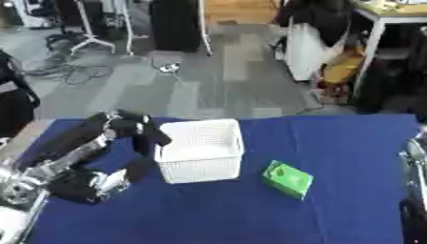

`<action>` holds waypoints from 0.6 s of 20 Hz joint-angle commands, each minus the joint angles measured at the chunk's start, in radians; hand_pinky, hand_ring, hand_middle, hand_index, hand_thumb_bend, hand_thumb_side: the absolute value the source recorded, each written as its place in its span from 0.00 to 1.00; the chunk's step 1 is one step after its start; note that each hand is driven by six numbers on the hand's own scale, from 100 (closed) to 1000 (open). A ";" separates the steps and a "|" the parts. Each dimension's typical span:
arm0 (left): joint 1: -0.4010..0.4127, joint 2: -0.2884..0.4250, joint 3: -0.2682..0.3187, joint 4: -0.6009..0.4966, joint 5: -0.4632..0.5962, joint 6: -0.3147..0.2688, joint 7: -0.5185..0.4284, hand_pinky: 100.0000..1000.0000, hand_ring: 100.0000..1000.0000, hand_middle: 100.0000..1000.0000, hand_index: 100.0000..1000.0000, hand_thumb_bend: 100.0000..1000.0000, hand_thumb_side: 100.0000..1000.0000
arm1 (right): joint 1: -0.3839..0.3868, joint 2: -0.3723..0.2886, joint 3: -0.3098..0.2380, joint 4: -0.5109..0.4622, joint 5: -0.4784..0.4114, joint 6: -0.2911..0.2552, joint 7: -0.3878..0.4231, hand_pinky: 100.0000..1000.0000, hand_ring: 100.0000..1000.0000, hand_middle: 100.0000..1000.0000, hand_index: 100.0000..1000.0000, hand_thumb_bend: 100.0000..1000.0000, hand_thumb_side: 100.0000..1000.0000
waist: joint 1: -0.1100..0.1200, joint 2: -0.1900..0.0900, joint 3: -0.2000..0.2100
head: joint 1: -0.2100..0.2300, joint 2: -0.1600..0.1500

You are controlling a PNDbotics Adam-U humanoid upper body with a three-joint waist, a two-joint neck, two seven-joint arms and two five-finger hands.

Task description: Pick up objects on the table and place them in the box.

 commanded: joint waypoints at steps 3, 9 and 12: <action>-0.015 0.030 0.006 -0.009 0.003 -0.001 0.000 0.35 0.42 0.54 0.73 0.03 1.00 | -0.020 -0.006 0.002 -0.015 -0.004 -0.002 0.003 0.00 0.09 0.18 0.45 0.05 0.98 | 0.000 -0.007 -0.001 | -0.003 0.003; -0.015 0.030 0.006 -0.009 0.003 -0.002 -0.001 0.35 0.42 0.54 0.73 0.03 1.00 | -0.020 -0.006 0.002 -0.015 -0.004 -0.002 0.005 0.00 0.09 0.18 0.45 0.05 0.98 | 0.000 -0.007 -0.001 | -0.003 0.003; -0.014 0.031 0.008 -0.009 0.002 -0.001 0.000 0.35 0.42 0.54 0.73 0.03 1.00 | -0.015 -0.006 0.001 -0.015 -0.002 0.011 0.013 0.00 0.10 0.19 0.47 0.06 1.00 | 0.000 -0.008 0.001 | 0.000 0.000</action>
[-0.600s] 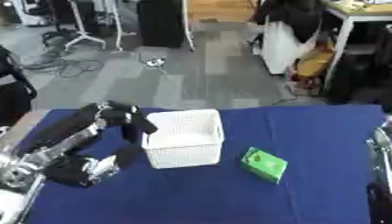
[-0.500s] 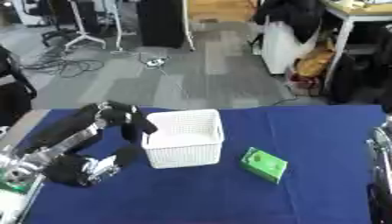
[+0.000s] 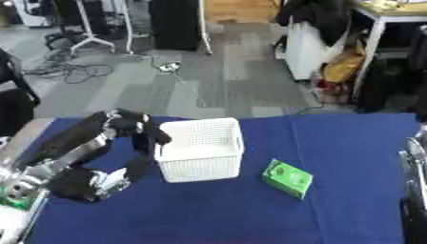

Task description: Pick up objects on the table and place them in the box.

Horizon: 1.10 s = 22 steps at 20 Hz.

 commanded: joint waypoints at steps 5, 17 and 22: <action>-0.010 0.034 0.013 -0.008 0.000 0.000 0.005 0.35 0.42 0.54 0.73 0.03 1.00 | -0.018 -0.032 -0.003 0.062 0.042 0.082 0.123 0.00 0.15 0.27 0.56 0.00 1.00 | 0.001 -0.011 0.004 | 0.029 -0.015; -0.002 0.042 0.012 -0.006 0.001 -0.001 0.005 0.35 0.42 0.54 0.73 0.03 1.00 | -0.143 -0.198 0.007 0.547 0.319 -0.088 0.357 0.18 0.38 0.50 0.62 0.20 1.00 | -0.003 -0.014 0.006 | 0.035 -0.016; -0.003 0.042 0.011 -0.006 0.001 -0.002 0.004 0.35 0.42 0.54 0.73 0.03 1.00 | -0.194 -0.224 0.028 0.718 0.471 -0.172 0.384 0.39 0.48 0.58 0.65 0.36 1.00 | -0.005 -0.016 0.011 | 0.038 -0.014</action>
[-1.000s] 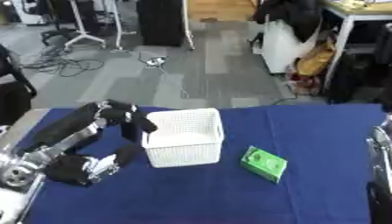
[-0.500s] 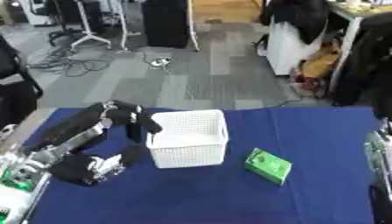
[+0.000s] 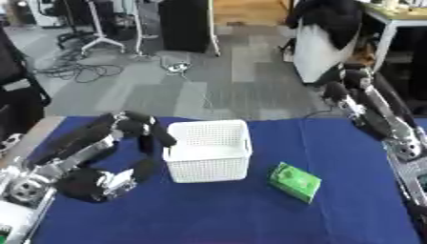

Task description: Pick up objects on the table and place them in the box.

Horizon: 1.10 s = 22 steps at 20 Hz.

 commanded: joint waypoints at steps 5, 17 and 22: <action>-0.014 0.024 0.011 -0.009 0.000 -0.002 0.001 0.35 0.42 0.54 0.73 0.03 1.00 | -0.070 -0.041 0.010 0.177 0.188 -0.094 -0.025 0.53 0.55 0.64 0.68 0.50 1.00 | -0.002 -0.016 0.008 | 0.016 -0.011; -0.016 0.022 0.011 -0.009 0.001 -0.003 0.001 0.35 0.42 0.54 0.73 0.03 1.00 | -0.083 -0.037 0.010 0.377 0.483 -0.088 -0.148 0.79 0.73 0.76 0.78 0.64 1.00 | -0.002 -0.012 0.012 | 0.017 -0.031; -0.016 0.022 0.011 -0.009 0.002 -0.003 0.000 0.35 0.42 0.54 0.73 0.03 1.00 | -0.078 -0.030 0.004 0.403 0.534 -0.084 -0.160 0.81 0.75 0.76 0.79 0.67 1.00 | -0.002 -0.009 0.013 | 0.022 -0.030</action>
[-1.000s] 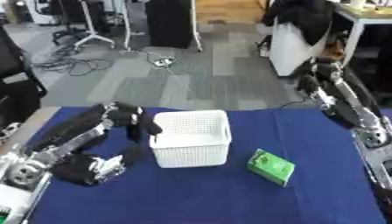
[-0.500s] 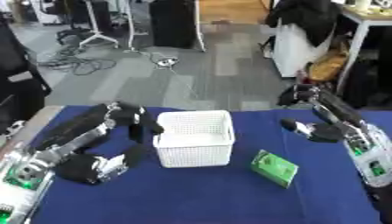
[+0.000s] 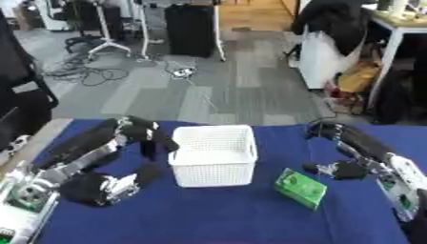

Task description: Pick up objects on the table and place them in the box.

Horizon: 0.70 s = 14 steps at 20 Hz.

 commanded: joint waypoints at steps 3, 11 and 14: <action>-0.016 0.022 0.011 -0.011 0.002 -0.002 0.001 0.35 0.42 0.54 0.73 0.03 1.00 | -0.017 -0.010 -0.009 0.008 0.040 0.004 -0.013 0.82 0.76 0.77 0.79 0.69 1.00 | -0.001 -0.009 0.001 | 0.015 -0.011; -0.016 0.023 0.011 -0.011 0.002 -0.003 0.001 0.35 0.42 0.54 0.73 0.03 1.00 | 0.001 -0.004 0.003 0.017 0.053 0.003 -0.004 0.83 0.77 0.77 0.81 0.67 1.00 | -0.001 -0.010 0.000 | 0.019 -0.010; -0.016 0.023 0.011 -0.011 0.002 -0.003 0.001 0.35 0.42 0.54 0.73 0.03 1.00 | 0.007 -0.002 0.014 0.012 0.042 0.007 0.010 0.83 0.77 0.78 0.82 0.66 1.00 | -0.001 -0.010 0.000 | 0.021 -0.009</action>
